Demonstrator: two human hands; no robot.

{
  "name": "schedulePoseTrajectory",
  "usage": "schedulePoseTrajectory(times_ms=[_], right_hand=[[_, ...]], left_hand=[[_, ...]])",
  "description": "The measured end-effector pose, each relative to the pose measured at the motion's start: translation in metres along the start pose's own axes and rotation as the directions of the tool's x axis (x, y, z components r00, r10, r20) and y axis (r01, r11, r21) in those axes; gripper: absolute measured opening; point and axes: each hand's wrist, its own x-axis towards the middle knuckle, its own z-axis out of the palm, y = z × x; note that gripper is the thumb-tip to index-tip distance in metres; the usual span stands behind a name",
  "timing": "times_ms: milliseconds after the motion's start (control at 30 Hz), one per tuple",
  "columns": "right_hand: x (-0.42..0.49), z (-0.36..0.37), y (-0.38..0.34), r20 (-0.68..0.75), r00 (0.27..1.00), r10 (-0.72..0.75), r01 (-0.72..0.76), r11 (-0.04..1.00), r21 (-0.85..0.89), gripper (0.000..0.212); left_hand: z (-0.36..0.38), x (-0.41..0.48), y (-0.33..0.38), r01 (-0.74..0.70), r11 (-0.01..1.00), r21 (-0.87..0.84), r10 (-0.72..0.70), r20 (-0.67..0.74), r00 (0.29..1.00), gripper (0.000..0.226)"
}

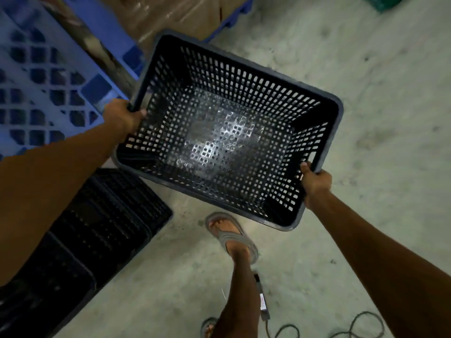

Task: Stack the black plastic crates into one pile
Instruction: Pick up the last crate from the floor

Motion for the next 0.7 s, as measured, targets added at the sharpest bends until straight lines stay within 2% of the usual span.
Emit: schedulePoseTrajectory(times_ms=[133,267,333,433,567,700], right_hand=[[-0.069,-0.077,-0.109,0.001,0.974,-0.226,0.220,0.951,-0.219,0.038],[-0.153,-0.148,-0.212,0.046,0.860,-0.509,0.480,0.775,-0.411,0.036],[-0.194,-0.179,-0.252,0.031,0.809,-0.586,0.525,0.698,-0.487,0.036],[-0.272,-0.241,-0.306,0.016,0.722,-0.691,0.598,0.613,-0.517,0.040],[-0.377,-0.327,-0.359,-0.021,0.568,-0.823,0.695,0.493,-0.524,0.039],[-0.497,-0.412,-0.375,-0.105,0.393,-0.914,0.776,0.391,-0.495,0.036]], left_hand=[[-0.109,-0.054,0.056,-0.045,0.999,-0.018,0.045,0.048,0.998,0.045],[-0.215,-0.115,0.102,-0.066,0.996,-0.064,0.064,-0.031,0.997,0.045],[-0.257,-0.144,0.122,-0.101,0.990,-0.094,0.093,-0.087,0.992,0.045],[-0.333,-0.212,0.148,-0.108,0.982,-0.158,0.079,-0.178,0.981,0.047],[-0.431,-0.312,0.169,-0.208,0.950,-0.234,0.130,-0.309,0.942,0.040],[-0.525,-0.425,0.165,-0.341,0.916,-0.213,0.195,-0.506,0.840,0.045]])
